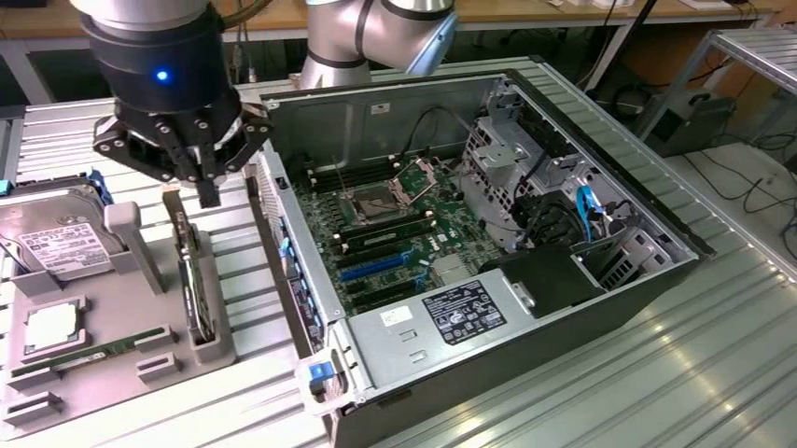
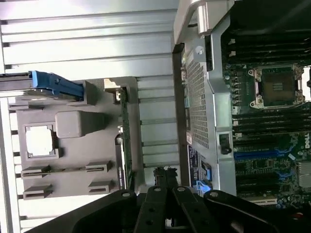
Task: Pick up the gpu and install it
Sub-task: 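Reach for the gpu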
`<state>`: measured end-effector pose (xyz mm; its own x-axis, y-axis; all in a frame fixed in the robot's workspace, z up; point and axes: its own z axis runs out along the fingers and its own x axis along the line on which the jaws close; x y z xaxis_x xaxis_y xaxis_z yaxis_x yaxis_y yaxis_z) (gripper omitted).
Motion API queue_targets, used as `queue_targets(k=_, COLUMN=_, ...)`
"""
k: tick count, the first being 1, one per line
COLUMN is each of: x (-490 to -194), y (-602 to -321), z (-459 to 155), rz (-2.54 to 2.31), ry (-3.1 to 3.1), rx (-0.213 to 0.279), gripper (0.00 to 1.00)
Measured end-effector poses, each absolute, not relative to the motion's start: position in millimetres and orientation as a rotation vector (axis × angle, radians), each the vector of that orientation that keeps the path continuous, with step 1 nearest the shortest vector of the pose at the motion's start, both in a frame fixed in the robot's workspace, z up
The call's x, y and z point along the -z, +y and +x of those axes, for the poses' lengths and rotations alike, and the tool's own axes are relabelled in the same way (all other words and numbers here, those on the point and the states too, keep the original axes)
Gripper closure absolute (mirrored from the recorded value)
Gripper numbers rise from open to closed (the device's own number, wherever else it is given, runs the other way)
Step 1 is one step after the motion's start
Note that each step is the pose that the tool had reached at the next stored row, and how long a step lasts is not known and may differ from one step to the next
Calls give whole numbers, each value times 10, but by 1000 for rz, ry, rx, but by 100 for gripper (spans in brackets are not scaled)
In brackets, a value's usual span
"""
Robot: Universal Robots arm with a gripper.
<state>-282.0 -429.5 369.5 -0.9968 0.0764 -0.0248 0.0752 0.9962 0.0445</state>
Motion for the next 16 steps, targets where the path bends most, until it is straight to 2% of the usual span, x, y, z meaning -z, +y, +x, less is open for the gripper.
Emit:
queue_targets(k=7, x=-3580, y=-4315, z=-3236, rz=118, ry=3112, rx=-68, gripper=89)
queue_targets(k=16, x=-3581, y=-4315, z=-3236, rz=118, ry=3112, rx=-68, gripper=89)
